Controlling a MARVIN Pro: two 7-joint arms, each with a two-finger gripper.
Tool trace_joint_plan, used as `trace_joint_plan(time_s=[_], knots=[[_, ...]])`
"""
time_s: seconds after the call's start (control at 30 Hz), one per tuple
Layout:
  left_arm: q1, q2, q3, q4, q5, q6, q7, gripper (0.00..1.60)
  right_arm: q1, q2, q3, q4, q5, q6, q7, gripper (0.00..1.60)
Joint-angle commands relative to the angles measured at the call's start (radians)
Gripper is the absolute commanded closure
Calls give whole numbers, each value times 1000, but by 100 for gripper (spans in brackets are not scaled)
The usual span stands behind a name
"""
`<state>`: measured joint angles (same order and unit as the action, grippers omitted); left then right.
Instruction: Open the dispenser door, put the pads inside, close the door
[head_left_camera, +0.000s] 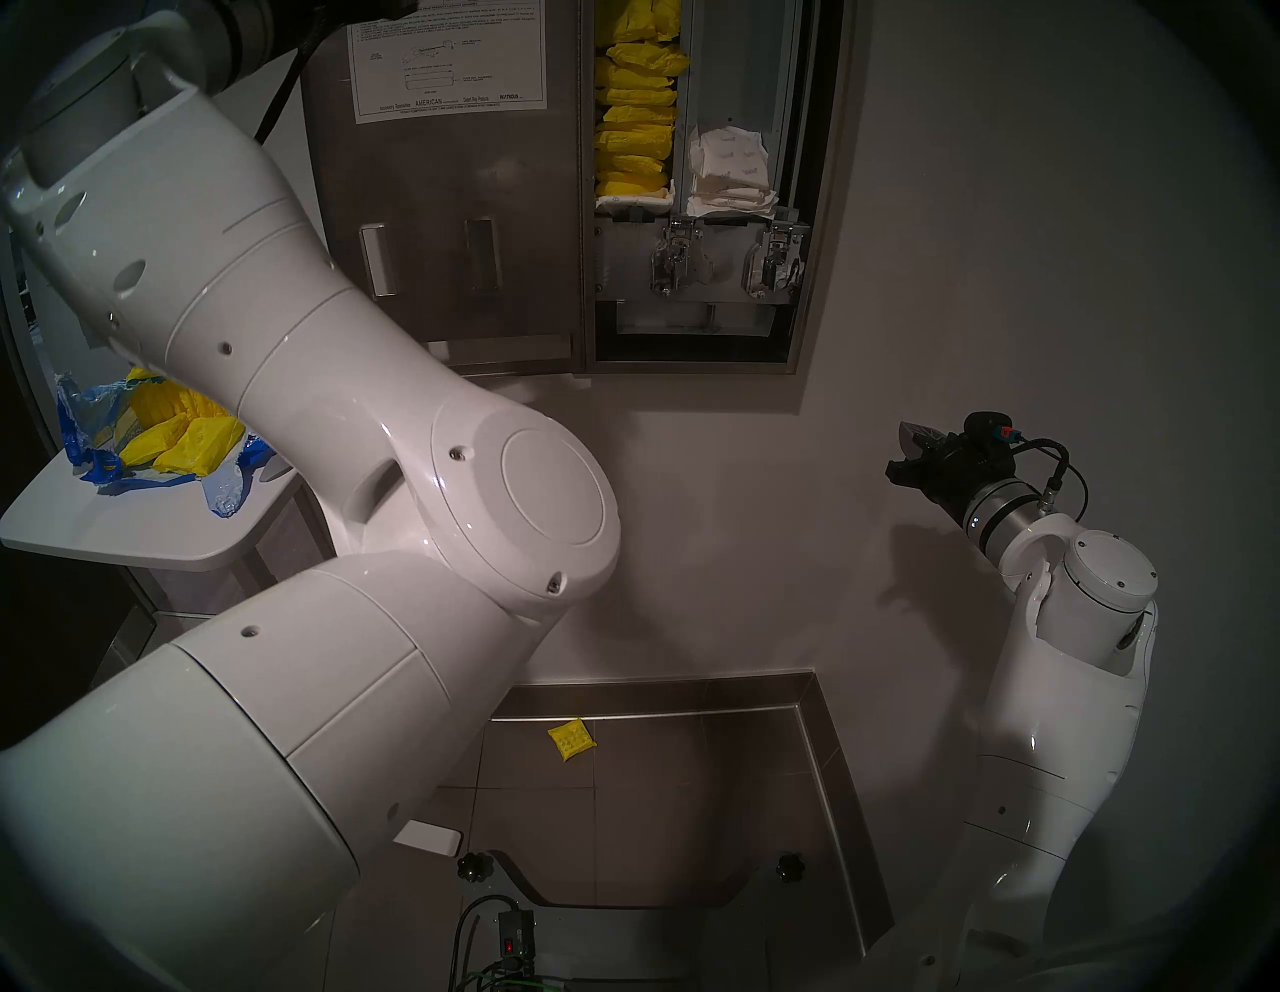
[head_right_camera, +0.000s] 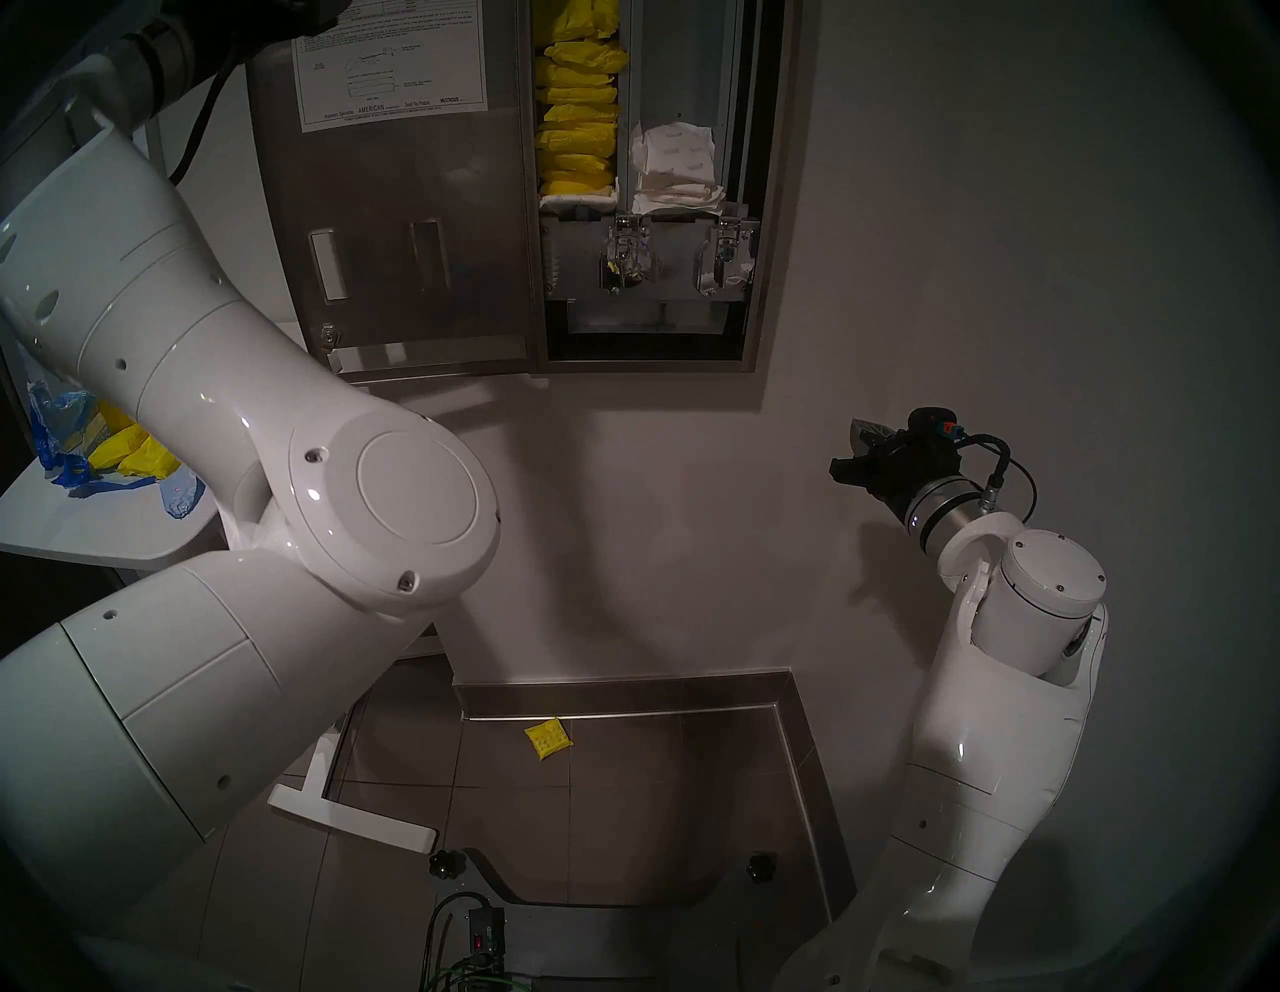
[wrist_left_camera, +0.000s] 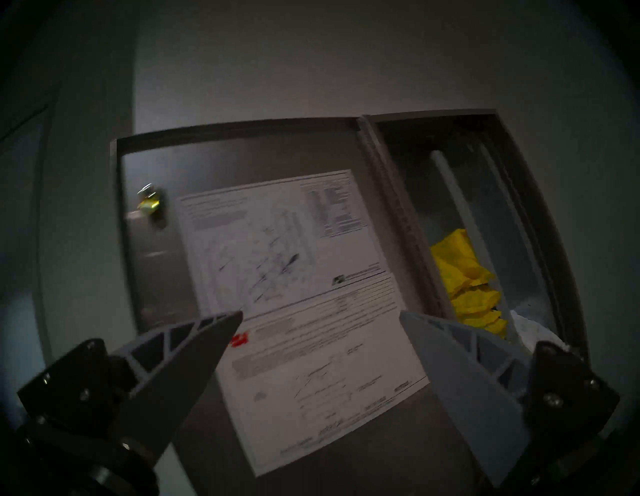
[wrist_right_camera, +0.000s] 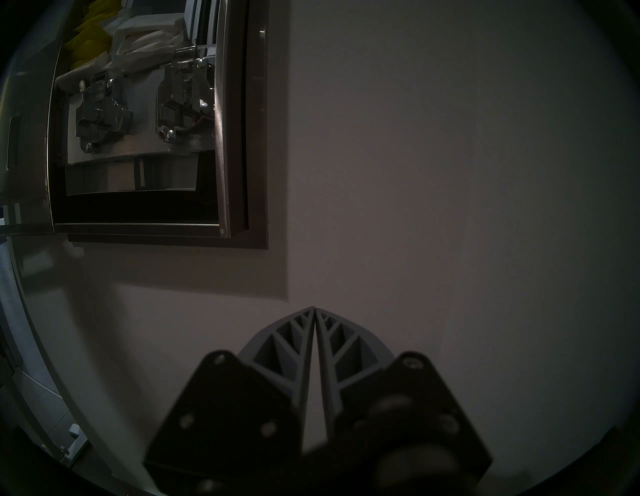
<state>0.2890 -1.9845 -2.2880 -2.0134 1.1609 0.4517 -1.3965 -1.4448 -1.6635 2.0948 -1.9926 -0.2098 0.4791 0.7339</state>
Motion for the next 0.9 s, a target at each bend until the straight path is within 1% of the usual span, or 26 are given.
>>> trace_joint_plan(time_s=[0.0, 0.07, 0.1, 0.17, 0.2, 0.23, 0.27, 0.3, 0.33, 0.37, 0.4, 0.43, 0.5, 0.57, 0.6, 0.67, 0.73, 0.77, 0.8, 0.83, 0.87], knots=[[71, -23, -9, -122, -32, 69, -66, 0, 21, 7, -1, -29, 5, -8, -1, 118], [91, -23, -6, -149, -39, 86, -54, 0, 22, 7, -1, -30, 5, -8, -1, 118], [113, -23, 1, -178, -48, 106, -42, 0, 22, 7, -1, -30, 5, -8, -1, 118], [123, -23, 6, -185, -54, 116, -34, 0, 22, 7, -1, -31, 5, -8, -1, 118], [144, -23, 15, -227, -60, 129, -23, 0, 22, 7, -1, -31, 5, -8, -1, 118], [146, -23, 19, -207, -67, 134, -6, 0, 22, 7, -1, -32, 5, -8, -1, 118], [178, -23, 31, -252, -76, 156, 3, 0, 22, 7, -1, -33, 5, -8, -1, 118], [193, -23, 35, -265, -81, 167, 12, 0, 22, 7, -1, -33, 5, -9, -1, 118], [193, -23, 35, -265, -81, 167, 12, 0, 22, 7, -1, -33, 5, -9, -1, 118], [287, -23, 71, -371, -99, 204, 53, 0, 22, 6, -1, -37, 6, -9, -1, 118], [287, -23, 71, -371, -99, 204, 53, 0, 22, 6, -1, -37, 6, -9, -1, 118], [285, -23, 56, -337, -97, 192, 69, 0, 22, 6, -1, -39, 6, -9, -1, 118], [285, -23, 56, -337, -97, 192, 69, 0, 22, 6, -1, -39, 6, -9, -1, 118], [301, -23, 35, -355, -87, 194, 91, 0, 22, 5, -1, -42, 7, -9, -2, 118], [313, -23, 29, -364, -79, 178, 111, 0, 22, 4, -1, -43, 7, -9, -2, 118], [343, -23, 19, -353, -78, 158, 153, 0, 21, 4, -1, -45, 7, -9, -3, 118], [381, -23, 16, -343, -90, 124, 207, 0, 21, 3, -1, -46, 7, -9, -3, 118], [368, -23, -1, -326, -86, 105, 213, 0, 20, 3, -1, -46, 7, -9, -3, 118], [392, -23, 0, -321, -95, 78, 249, 0, 20, 3, -1, -46, 7, -9, -4, 118], [390, -23, -10, -305, -100, 64, 260, 0, 20, 3, -1, -47, 7, -9, -4, 118], [390, -23, -10, -305, -100, 64, 260, 0, 20, 3, -1, -47, 7, -9, -4, 118]])
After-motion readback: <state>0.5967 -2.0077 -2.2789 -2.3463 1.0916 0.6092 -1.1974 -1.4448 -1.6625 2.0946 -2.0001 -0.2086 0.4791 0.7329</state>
